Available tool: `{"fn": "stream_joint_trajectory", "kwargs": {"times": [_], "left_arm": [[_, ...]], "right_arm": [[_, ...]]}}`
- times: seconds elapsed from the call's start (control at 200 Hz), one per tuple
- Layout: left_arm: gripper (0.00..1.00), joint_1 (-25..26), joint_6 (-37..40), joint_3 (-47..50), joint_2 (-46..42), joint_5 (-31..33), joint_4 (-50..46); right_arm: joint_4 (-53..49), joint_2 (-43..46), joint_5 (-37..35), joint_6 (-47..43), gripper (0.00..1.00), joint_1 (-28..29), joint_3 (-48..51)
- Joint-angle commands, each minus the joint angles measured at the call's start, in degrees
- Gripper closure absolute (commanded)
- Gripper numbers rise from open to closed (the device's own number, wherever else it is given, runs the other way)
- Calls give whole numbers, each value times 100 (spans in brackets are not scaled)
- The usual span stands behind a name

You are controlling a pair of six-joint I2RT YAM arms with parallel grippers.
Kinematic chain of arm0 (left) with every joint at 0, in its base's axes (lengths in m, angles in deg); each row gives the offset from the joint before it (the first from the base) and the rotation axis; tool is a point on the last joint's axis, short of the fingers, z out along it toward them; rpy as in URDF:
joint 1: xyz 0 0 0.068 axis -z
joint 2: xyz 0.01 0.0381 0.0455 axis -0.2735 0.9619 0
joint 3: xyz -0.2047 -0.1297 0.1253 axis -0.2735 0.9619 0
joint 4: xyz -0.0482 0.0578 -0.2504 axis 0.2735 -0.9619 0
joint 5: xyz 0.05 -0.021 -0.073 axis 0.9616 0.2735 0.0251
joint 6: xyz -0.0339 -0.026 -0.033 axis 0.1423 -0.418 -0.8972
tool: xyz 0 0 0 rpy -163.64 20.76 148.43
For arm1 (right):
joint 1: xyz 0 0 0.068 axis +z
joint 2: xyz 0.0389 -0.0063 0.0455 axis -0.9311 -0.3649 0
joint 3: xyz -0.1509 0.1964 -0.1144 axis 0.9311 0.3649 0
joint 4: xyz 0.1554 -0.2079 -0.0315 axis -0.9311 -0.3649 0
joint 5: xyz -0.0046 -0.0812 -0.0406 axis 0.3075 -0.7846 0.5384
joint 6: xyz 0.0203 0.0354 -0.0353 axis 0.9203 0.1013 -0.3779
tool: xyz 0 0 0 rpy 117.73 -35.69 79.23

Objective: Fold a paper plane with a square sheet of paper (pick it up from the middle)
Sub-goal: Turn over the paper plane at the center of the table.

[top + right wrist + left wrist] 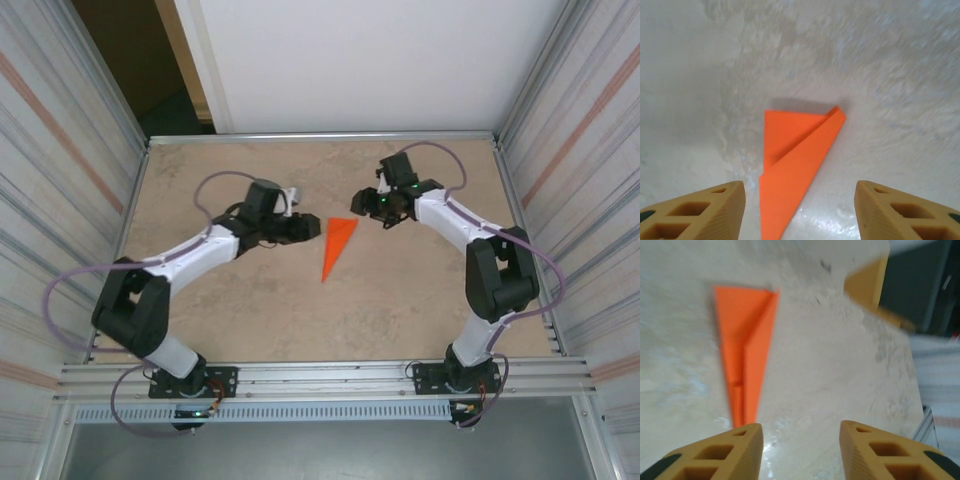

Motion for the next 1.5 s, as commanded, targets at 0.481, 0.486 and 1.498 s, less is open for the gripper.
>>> {"fn": "stream_joint_trajectory", "kwargs": {"times": [0.481,0.486,1.498], "left_arm": [[30,-1265,376,1222,-944,773,-885],[30,-1265,372,1227,-942,775,-884],[14,-1386,314,1466,-896,844,-698]], "right_arm": [[-1698,-1695,-2055,1519,36,1615,-1538],[-1703,-1711,-2056,1521,36,1616,-1547],[-2116,-1674,-2718,2030,99,1655,-1642]]}}
